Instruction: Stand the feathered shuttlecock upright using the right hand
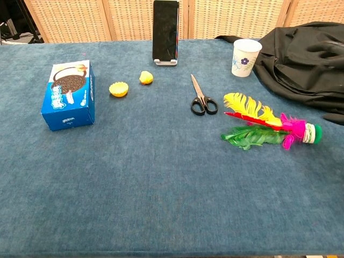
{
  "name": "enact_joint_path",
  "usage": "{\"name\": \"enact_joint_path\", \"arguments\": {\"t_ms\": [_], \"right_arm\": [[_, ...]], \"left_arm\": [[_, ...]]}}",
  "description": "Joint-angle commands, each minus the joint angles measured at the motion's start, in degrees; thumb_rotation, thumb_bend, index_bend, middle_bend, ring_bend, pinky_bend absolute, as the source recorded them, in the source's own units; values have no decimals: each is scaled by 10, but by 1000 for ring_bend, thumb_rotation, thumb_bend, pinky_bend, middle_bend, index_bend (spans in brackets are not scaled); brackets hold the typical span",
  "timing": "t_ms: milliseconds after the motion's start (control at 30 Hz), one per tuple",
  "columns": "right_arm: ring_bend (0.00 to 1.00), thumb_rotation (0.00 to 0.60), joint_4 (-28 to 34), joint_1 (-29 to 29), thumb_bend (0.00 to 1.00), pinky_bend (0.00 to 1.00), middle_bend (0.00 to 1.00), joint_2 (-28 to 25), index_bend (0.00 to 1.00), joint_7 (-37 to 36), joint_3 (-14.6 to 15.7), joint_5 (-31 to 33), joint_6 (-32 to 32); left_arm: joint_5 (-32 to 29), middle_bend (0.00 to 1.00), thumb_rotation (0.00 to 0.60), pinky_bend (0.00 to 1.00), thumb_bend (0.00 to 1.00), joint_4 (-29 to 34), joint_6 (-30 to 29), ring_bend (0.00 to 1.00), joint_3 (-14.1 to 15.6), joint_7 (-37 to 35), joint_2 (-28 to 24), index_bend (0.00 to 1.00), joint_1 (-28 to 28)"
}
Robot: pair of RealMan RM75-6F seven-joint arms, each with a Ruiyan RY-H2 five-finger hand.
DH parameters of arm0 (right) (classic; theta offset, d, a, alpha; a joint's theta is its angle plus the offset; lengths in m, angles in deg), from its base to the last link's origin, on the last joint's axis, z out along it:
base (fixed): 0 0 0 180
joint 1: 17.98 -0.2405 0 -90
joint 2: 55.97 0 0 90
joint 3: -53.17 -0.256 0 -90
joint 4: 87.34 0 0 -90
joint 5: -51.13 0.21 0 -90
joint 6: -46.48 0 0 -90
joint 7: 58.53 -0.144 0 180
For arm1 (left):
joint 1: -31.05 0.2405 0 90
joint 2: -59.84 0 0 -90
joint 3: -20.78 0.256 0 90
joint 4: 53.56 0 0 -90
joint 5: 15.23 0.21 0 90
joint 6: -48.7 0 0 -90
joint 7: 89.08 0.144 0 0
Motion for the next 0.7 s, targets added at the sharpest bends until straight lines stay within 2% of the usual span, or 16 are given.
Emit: {"name": "enact_joint_path", "arguments": {"t_ms": [33,333,700], "right_arm": [[0,600,27,-26,314,0,0,42,359,64,-18,32,-24],[0,600,35,-60,337,0,0,96,379,141,-29,81,-54],[0,600,-17,-92,343,0,0,151,394,183,-40,142,-75]], "left_arm": [[-4,0,600,0,0,0,7,0,-1,1,-1,0,-3],[-3,0,600,0,0,0,10,0,1,0,-3,0,-4],[-12,0,600,0,0,0,14,0,-2,-13,-8,0,-5]]}}
